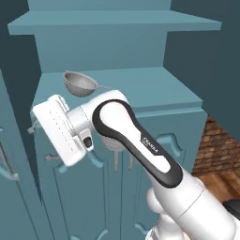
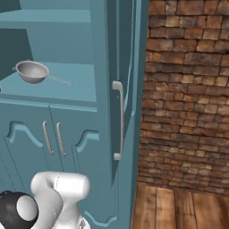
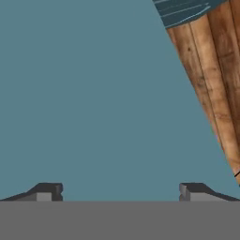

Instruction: Open the cabinet and setup a tea strainer by placing it in the bowl upright.

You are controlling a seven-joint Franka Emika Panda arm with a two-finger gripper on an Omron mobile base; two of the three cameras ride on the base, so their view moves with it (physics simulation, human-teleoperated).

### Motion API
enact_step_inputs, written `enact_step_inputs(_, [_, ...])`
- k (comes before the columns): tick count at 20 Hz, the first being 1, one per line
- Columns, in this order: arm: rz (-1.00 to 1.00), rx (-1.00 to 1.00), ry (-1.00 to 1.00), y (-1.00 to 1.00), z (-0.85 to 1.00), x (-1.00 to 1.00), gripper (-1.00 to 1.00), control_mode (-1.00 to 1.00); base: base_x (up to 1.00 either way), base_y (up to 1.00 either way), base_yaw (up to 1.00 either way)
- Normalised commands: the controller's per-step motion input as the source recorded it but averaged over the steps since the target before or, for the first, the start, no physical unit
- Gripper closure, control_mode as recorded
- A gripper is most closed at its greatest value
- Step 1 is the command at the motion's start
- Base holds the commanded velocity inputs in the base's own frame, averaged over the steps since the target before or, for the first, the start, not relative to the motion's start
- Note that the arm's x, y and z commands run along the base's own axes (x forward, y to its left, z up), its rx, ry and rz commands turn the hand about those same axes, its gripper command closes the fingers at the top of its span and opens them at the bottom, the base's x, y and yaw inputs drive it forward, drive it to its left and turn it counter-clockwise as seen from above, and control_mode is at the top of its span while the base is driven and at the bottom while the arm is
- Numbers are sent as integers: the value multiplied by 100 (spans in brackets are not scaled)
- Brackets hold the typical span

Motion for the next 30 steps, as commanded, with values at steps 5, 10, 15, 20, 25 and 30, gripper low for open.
enact_step_inputs(5, [0, -2, -4, 47, 0, -34, -100, -100, 0, 0, 0])
enact_step_inputs(10, [2, -7, 0, -10, 0, -2, -100, -100, 0, 0, 0])
enact_step_inputs(15, [3, -5, -1, -53, -4, 0, -100, -100, 0, 0, 0])
enact_step_inputs(20, [0, -33, -33, -34, -49, 0, -100, -100, 0, 0, 0])
enact_step_inputs(25, [12, -42, -55, -65, -33, 33, -100, -100, 0, 0, 0])
enact_step_inputs(30, [36, -37, -50, -82, 22, 33, -100, -100, 0, 0, 0])
